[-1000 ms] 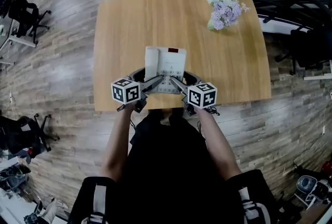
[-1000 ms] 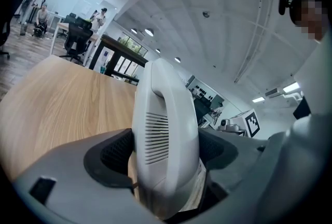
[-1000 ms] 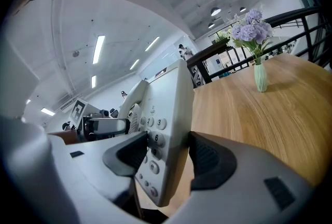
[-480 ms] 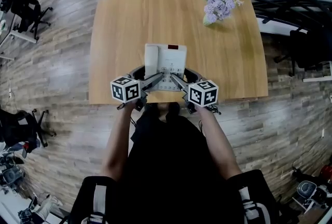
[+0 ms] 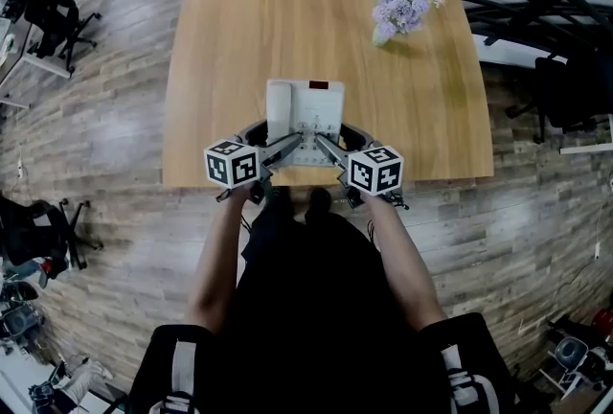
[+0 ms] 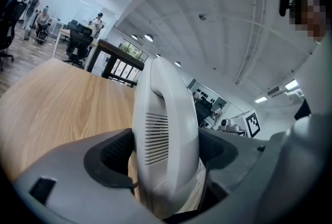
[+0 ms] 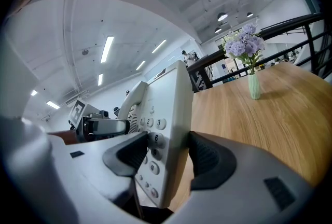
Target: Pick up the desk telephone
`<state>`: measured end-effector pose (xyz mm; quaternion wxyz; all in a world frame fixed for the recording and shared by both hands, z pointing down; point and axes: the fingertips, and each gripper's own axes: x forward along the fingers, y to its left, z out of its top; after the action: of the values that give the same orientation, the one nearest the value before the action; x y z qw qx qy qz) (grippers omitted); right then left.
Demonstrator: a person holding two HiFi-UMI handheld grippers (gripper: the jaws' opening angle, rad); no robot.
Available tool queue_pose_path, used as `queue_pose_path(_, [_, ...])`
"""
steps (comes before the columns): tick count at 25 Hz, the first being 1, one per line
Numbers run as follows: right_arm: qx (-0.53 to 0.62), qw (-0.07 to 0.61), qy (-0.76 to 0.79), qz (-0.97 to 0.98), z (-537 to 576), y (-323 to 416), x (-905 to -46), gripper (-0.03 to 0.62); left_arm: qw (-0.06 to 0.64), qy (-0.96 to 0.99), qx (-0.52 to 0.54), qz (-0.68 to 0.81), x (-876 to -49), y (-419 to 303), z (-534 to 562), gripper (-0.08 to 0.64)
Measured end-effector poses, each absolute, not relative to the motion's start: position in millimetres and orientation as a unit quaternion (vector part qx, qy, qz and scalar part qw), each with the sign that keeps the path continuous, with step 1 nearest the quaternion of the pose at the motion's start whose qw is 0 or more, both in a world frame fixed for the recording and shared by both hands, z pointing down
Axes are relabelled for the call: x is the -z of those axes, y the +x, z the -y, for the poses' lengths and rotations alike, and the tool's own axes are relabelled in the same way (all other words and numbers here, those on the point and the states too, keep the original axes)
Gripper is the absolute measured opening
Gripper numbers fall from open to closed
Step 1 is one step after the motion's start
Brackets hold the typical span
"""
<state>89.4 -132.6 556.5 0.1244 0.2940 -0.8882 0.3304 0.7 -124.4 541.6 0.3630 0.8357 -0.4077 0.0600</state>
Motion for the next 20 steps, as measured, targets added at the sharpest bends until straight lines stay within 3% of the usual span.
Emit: queue_pose_path(20, [-0.332,0.122,0.281,0.892,141.2,83.3,-550.8,0.264,0.358,0.831,-0.058,0.422,-534.8,-5.1,130.0,0.38])
